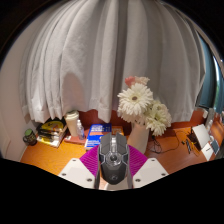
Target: Arrange mouse
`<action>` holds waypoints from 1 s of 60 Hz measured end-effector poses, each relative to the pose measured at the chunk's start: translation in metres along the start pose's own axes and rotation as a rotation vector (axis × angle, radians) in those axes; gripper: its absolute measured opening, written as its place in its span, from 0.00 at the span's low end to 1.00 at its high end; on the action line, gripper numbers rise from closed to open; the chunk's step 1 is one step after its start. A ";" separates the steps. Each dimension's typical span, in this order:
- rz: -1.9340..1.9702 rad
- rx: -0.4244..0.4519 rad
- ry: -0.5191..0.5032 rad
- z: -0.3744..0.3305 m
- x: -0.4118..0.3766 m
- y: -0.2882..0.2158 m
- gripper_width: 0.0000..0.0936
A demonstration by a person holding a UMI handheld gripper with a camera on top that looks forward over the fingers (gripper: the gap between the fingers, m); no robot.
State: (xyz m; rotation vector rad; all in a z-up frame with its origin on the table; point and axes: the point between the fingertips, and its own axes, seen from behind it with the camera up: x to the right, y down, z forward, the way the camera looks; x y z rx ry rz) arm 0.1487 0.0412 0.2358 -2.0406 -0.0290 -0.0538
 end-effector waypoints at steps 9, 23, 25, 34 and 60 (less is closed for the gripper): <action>0.036 -0.138 0.044 0.021 0.072 0.086 0.40; 0.076 -0.338 0.020 0.049 0.087 0.203 0.40; 0.080 -0.353 0.017 0.052 0.084 0.214 0.40; 0.067 -0.422 -0.003 0.058 0.077 0.252 0.40; 0.002 -0.444 0.045 0.051 0.088 0.250 0.92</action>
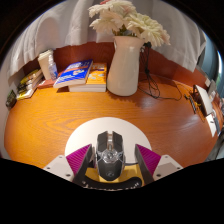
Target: Arrange mouse
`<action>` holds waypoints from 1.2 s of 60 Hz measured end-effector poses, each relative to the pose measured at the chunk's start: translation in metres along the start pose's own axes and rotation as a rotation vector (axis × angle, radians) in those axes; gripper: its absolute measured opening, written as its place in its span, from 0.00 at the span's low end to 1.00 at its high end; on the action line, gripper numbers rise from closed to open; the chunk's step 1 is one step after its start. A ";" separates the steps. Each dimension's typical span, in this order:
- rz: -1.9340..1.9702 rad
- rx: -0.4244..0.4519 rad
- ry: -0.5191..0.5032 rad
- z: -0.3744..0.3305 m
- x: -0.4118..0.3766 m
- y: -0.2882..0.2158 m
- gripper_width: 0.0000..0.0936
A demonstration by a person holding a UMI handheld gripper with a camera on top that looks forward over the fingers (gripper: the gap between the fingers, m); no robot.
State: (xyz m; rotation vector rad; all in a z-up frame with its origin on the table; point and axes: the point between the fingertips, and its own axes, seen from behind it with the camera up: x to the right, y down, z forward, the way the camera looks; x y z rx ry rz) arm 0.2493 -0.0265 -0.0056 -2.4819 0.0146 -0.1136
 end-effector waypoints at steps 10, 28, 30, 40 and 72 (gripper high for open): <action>-0.010 0.036 -0.001 -0.046 -0.024 -0.010 0.92; -0.030 0.085 -0.074 -0.155 -0.146 0.023 0.92; -0.038 0.097 -0.083 -0.168 -0.160 0.026 0.92; -0.049 0.172 -0.126 -0.231 -0.215 0.023 0.92; -0.039 0.311 -0.182 -0.329 -0.266 0.008 0.92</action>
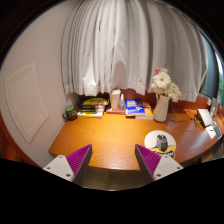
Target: Arrange mouse
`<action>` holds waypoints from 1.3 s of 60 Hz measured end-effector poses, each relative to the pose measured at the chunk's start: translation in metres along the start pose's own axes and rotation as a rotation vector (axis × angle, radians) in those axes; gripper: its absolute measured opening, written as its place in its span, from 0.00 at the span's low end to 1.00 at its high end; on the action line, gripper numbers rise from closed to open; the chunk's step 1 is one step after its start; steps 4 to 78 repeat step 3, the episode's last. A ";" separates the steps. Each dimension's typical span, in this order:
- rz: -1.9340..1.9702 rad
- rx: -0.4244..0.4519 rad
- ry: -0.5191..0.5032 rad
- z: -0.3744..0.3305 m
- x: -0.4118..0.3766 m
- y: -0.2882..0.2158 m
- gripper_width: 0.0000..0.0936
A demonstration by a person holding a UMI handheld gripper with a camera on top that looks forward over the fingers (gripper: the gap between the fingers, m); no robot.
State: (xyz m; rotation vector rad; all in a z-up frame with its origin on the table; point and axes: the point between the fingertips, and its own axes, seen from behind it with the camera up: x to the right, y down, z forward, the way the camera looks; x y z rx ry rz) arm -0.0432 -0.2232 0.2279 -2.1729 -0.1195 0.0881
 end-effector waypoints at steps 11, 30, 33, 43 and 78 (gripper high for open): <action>0.001 0.002 0.003 -0.002 0.001 0.000 0.92; 0.001 0.002 0.003 -0.002 0.001 0.000 0.92; 0.001 0.002 0.003 -0.002 0.001 0.000 0.92; 0.001 0.002 0.003 -0.002 0.001 0.000 0.92; 0.001 0.002 0.003 -0.002 0.001 0.000 0.92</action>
